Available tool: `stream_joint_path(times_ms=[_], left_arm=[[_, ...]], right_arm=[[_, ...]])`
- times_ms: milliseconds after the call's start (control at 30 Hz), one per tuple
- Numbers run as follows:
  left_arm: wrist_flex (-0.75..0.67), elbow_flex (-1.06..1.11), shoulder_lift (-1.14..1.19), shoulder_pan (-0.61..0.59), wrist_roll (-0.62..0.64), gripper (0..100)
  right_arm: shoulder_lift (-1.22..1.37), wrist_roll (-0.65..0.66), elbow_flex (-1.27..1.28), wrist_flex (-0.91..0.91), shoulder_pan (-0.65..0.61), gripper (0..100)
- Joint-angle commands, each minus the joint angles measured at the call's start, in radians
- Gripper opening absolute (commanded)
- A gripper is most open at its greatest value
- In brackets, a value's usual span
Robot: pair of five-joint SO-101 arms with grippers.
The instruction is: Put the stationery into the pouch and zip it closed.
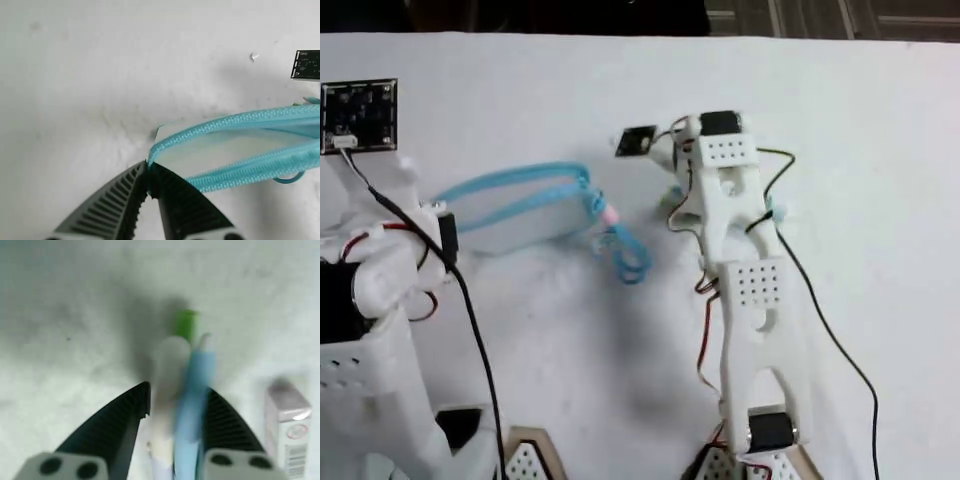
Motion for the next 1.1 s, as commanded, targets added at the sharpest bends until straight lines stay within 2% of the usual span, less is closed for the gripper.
stream_joint_path(times_ms=[0, 67, 600, 800, 1067], left_arm=[[0.009, 0.002, 0.097, -0.007, 0.002, 2], [0.011, 0.000, 0.125, -0.007, 0.000, 2], [0.012, -0.046, 0.085, -0.001, 0.000, 2], [0.012, -0.048, 0.084, -0.001, 0.000, 2], [0.012, -0.048, 0.084, 0.001, 0.000, 2]], right_arm=[[-0.010, -0.006, -0.037, 0.018, -0.018, 3.9], [-0.024, -0.006, -0.064, 0.019, -0.015, 1.4], [-0.352, -0.008, -0.075, 0.024, -0.036, 1.8], [-0.556, -0.235, 0.054, 0.024, -0.045, 1.8], [-0.823, -0.457, 0.236, 0.022, -0.088, 1.8]])
